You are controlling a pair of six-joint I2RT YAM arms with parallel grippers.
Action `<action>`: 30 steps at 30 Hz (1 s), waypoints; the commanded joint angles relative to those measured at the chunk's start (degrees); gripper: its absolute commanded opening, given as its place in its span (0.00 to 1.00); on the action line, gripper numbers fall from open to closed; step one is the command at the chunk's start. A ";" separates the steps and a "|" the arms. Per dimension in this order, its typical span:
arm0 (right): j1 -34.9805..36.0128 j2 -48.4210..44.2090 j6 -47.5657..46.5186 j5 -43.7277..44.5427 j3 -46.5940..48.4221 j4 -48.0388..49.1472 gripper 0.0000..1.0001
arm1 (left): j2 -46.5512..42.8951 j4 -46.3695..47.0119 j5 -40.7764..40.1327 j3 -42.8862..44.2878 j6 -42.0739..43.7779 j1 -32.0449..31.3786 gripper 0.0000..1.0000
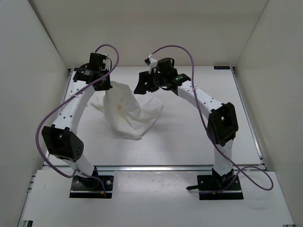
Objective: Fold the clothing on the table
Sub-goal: Flatten the skirt out
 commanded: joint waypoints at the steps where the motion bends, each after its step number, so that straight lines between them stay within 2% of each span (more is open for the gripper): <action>1: 1.98 3.10 -2.55 1.38 7.31 -2.68 0.70 | -1.49 -0.51 -1.49 -5.56 1.69 0.64 0.00; 4: 3.13 5.57 -3.00 1.03 9.09 -3.83 0.72 | -1.75 1.95 0.00 -12.14 1.87 2.30 0.00; 7: 3.48 7.50 -3.96 0.42 10.40 -4.43 0.75 | -1.67 3.45 2.73 -14.79 2.05 2.92 0.00; 9: 3.74 8.90 -4.75 -1.68 12.25 -5.58 0.75 | -1.05 4.33 3.52 -15.24 2.13 2.40 0.00; 13: 6.11 9.70 -5.98 -0.55 14.19 -8.13 0.74 | -0.08 5.38 5.28 -15.94 1.34 3.10 0.00; 20: 12.26 7.24 -10.28 1.04 10.51 -11.29 0.74 | 1.23 8.28 10.55 -17.87 0.20 6.87 0.00; 26: 16.22 5.57 -14.51 4.46 9.71 -12.18 0.73 | 2.81 10.56 14.76 -19.98 -0.68 8.46 0.00; 30: 18.85 7.94 -19.06 10.95 9.71 -12.08 0.74 | 3.25 12.59 20.03 -21.82 -2.08 9.51 0.00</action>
